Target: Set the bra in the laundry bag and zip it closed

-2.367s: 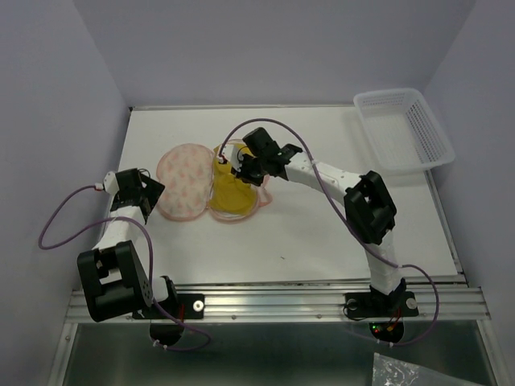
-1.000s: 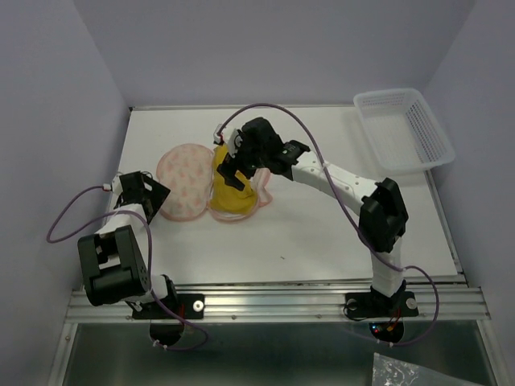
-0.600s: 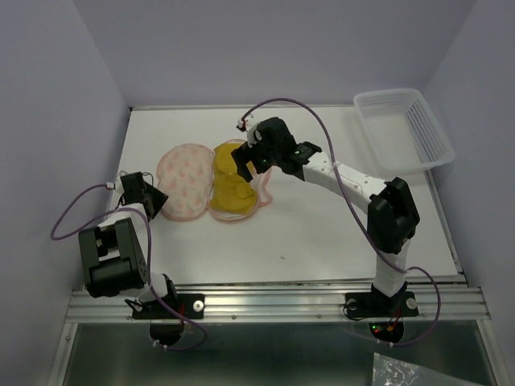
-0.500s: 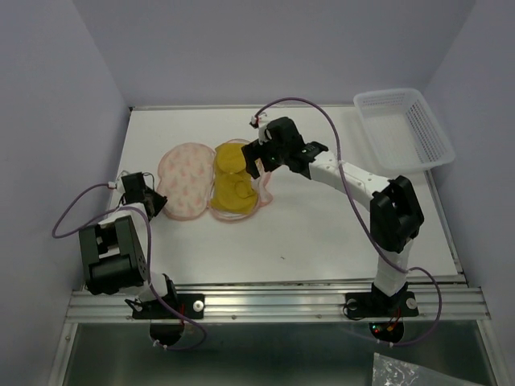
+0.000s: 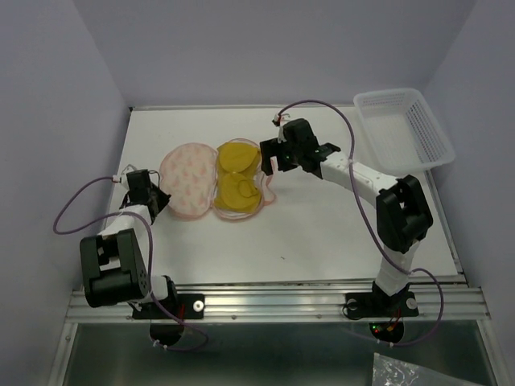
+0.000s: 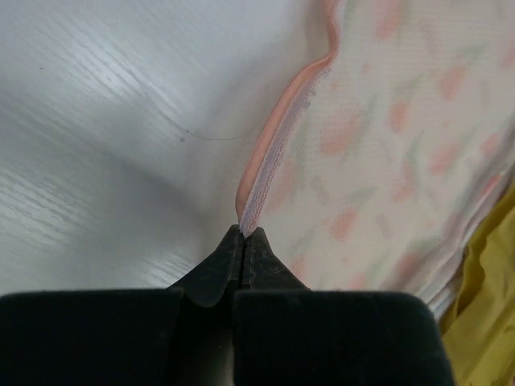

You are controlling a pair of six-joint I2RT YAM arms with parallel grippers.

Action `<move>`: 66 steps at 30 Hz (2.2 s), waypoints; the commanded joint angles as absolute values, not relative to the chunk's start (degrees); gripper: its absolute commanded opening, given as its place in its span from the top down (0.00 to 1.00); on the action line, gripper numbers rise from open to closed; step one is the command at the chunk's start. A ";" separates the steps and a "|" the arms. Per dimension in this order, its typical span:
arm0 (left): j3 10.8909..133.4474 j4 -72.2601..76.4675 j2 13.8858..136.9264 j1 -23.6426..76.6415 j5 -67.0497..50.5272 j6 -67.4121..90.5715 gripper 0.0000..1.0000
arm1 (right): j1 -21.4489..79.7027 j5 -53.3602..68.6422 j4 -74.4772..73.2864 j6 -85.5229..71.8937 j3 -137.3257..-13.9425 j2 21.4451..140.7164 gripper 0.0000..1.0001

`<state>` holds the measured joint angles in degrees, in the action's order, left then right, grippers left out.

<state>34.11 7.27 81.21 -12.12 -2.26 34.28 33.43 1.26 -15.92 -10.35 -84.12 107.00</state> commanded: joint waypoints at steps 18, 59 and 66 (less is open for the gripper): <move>43.32 5.27 64.24 20.47 22.40 24.79 1.00 | 33.75 -7.55 -13.27 -13.27 -78.23 98.09 0.00; 70.75 -5.54 98.71 49.75 26.11 27.24 0.14 | 28.83 -17.40 -12.75 -24.08 -64.43 88.24 0.00; 66.54 -2.90 86.94 49.48 26.61 28.74 0.01 | 28.83 -14.51 -12.66 -23.47 -63.28 87.19 0.00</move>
<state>67.55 -5.41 96.53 49.43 24.43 27.11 29.21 -15.70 -14.96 -22.98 -63.66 90.02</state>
